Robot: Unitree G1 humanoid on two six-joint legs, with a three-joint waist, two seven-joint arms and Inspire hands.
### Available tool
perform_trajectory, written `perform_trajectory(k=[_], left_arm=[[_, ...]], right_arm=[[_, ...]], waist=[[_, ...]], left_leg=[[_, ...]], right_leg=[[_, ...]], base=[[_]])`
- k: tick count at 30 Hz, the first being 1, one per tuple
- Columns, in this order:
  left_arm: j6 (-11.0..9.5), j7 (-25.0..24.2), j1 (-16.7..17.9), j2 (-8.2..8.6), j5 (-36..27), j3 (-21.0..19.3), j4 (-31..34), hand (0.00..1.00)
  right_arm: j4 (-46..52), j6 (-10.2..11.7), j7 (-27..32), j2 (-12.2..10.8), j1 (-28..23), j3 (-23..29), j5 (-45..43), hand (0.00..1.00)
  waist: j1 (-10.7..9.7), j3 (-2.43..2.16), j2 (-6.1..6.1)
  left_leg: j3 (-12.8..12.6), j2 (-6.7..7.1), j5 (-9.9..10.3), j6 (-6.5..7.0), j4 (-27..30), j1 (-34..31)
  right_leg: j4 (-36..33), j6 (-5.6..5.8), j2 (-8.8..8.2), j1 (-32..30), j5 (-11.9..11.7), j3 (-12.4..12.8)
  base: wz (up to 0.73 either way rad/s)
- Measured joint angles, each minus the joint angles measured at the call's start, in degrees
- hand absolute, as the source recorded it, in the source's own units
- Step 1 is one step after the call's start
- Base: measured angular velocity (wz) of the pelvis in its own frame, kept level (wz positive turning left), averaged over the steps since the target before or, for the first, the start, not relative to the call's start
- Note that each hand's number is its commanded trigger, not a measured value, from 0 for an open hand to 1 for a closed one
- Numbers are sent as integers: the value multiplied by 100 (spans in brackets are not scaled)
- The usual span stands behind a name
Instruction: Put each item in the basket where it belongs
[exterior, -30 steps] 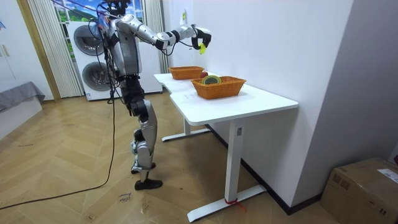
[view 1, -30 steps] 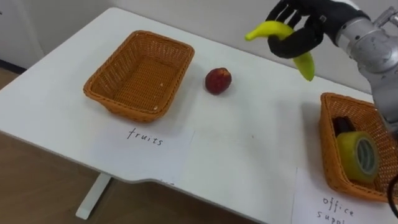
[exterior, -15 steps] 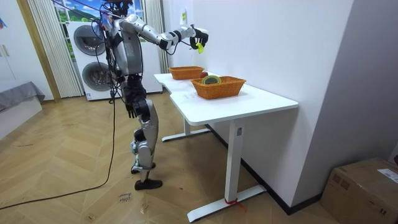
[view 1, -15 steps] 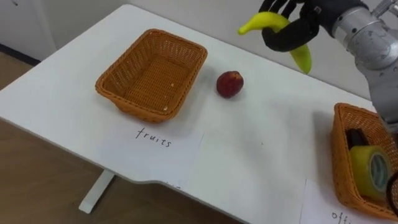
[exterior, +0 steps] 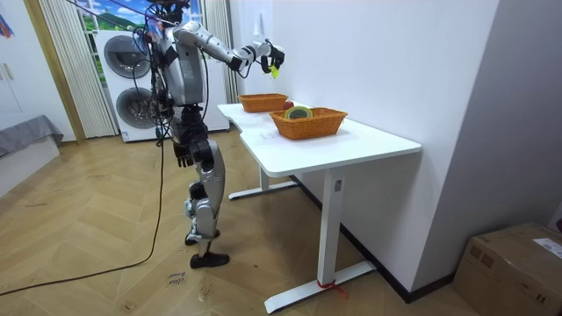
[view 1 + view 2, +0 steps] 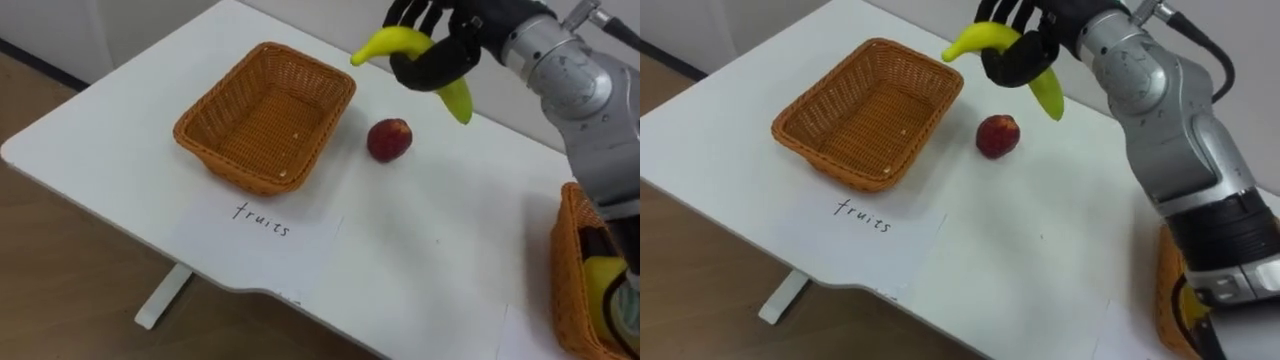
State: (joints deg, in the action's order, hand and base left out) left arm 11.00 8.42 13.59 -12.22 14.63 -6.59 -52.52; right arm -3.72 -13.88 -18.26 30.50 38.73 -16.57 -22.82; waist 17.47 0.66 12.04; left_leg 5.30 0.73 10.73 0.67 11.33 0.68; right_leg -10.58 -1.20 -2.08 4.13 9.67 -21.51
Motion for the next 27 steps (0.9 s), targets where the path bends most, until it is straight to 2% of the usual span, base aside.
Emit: perform_trajectory(k=[2, 4, 5, 7, 9, 17, 20, 22, 24, 27], left_arm=[[-4, -11, 24, -11, -19, 1, -9, 0], [-6, -23, 71, -30, -43, 1, -9, 0], [-5, -37, 97, -41, -40, -2, 4, 0], [-7, -80, 116, -42, -39, 1, 17, 0], [-10, -177, 111, -40, -38, 2, -22, 0], [-9, -238, 116, -42, -1, 6, -28, 0], [-24, -231, 92, -55, -1, 4, -29, 0], [-35, -229, 98, -54, -6, 11, -34, 0], [-54, -226, 114, -66, -25, 64, -33, 0], [-61, -229, 106, -62, -26, 135, -34, 0]], right_arm=[[-4, -2, -2, -24, 0, -175, -6, 100], [-13, -7, -5, -174, 0, -349, -56, 100], [-10, 8, -6, -256, 0, -469, -63, 100], [-10, 4, -35, -359, 0, -556, -51, 100], [-10, 7, -66, -364, 1, -683, -47, 100], [-9, 26, -9, -386, 2, -806, -15, 100], [-15, 115, 6, -395, 3, -919, -11, 100], [-20, 152, 6, -463, 7, -927, -10, 100], [-20, 152, 7, -666, 13, -929, -11, 100], [-24, 161, 14, -827, 13, -931, -11, 100]], waist=[[14, -5, 13], [26, 4, 16], [31, -9, 43], [93, -8, 80], [174, -8, 99], [437, -1, 96], [502, 7, 89], [514, 24, 72], [503, 40, 52], [499, 55, 35]], left_leg=[[66, 7, -1, 0, -1, 4], [124, 11, 0, -1, -3, 61], [141, 11, 1, -3, -2, 66], [188, 12, 2, -6, -1, 54], [273, 31, 2, -7, -1, 50], [333, 103, -17, 26, -14, 52], [331, 105, -19, 30, -25, 58], [331, 105, -19, 30, -30, 57], [332, 105, -19, 29, -40, 50], [342, 106, -18, 28, -50, 27]], right_leg=[[0, 9, -9, 40, 5, -74], [3, 27, -6, 104, 17, -74], [7, 39, -1, 114, 24, -76], [10, 40, 2, 132, 25, -112], [10, 40, -12, 173, 25, -229], [9, 74, -70, 193, 45, -217], [9, 81, -78, 192, 50, -217], [9, 82, -77, 191, 50, -219], [11, 96, -75, 182, 59, -220], [20, 109, -72, 166, 67, -227]], base=[[15], [17], [11], [13], [19], [5], [0], [0], [0], [1]])
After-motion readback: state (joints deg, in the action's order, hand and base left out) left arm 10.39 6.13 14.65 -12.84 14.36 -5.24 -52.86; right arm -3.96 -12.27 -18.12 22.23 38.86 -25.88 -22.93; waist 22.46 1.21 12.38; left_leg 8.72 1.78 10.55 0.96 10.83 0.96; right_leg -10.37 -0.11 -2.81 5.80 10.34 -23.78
